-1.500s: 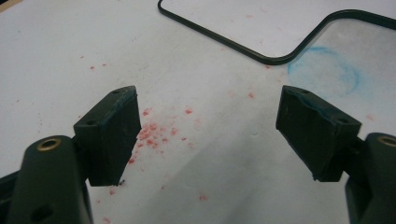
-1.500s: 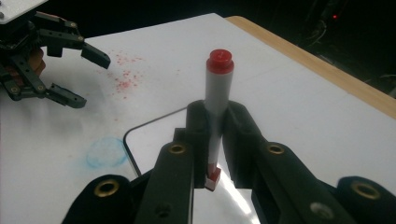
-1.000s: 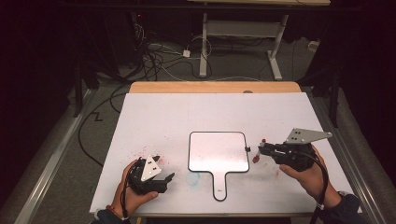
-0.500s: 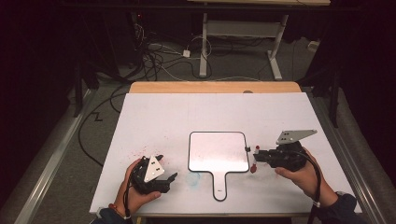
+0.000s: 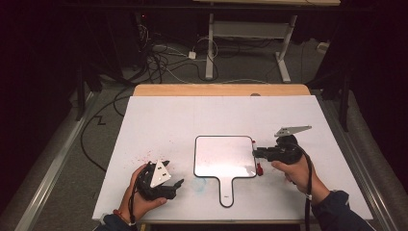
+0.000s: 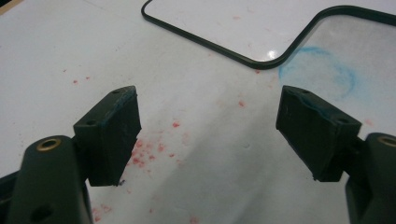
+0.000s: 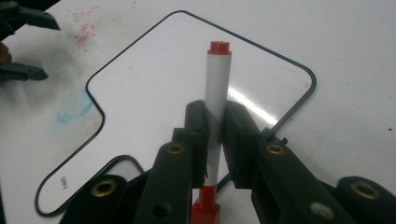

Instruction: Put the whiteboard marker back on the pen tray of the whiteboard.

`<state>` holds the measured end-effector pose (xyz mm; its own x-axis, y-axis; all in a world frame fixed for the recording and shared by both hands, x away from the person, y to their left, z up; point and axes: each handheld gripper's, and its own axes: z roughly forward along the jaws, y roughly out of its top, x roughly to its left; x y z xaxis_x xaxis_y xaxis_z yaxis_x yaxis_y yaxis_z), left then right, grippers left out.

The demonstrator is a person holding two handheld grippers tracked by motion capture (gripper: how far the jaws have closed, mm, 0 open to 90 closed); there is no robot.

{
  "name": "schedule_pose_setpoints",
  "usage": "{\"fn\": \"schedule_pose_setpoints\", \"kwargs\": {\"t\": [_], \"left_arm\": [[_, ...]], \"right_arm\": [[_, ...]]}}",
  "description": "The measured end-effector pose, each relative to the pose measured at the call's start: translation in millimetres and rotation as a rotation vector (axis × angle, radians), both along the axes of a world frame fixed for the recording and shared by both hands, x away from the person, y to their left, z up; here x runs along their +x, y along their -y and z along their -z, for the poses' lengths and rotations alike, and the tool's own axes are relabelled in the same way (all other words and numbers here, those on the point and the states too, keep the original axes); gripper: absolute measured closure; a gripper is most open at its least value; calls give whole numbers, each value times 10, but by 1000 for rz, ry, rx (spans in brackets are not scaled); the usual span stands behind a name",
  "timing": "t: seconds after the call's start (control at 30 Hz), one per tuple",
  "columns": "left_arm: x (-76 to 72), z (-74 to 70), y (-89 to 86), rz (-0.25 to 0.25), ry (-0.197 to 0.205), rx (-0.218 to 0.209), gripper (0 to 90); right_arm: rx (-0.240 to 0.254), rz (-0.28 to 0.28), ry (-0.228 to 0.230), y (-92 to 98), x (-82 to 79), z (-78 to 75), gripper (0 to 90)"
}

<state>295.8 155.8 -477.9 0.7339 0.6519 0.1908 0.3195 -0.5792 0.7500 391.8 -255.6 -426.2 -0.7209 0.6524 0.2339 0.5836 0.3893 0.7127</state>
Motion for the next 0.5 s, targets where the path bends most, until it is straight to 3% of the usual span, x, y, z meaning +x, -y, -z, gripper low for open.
{"fn": "schedule_pose_setpoints", "kwargs": {"t": [0.13,0.27,0.4,0.47,0.5], "left_arm": [[-22,13,13,5,-5,12,212],[-18,7,29,7,-3,17,212],[-11,23,50,13,-11,28,212],[-10,28,59,16,-13,33,212],[-10,27,62,17,-12,35,212]], "right_arm": [[-8,40,0,-59,78,90,807],[-49,84,13,-104,167,208,809],[-80,110,-14,-128,237,349,807],[-80,120,5,-132,245,363,801],[-102,123,23,-140,247,353,784]]}}
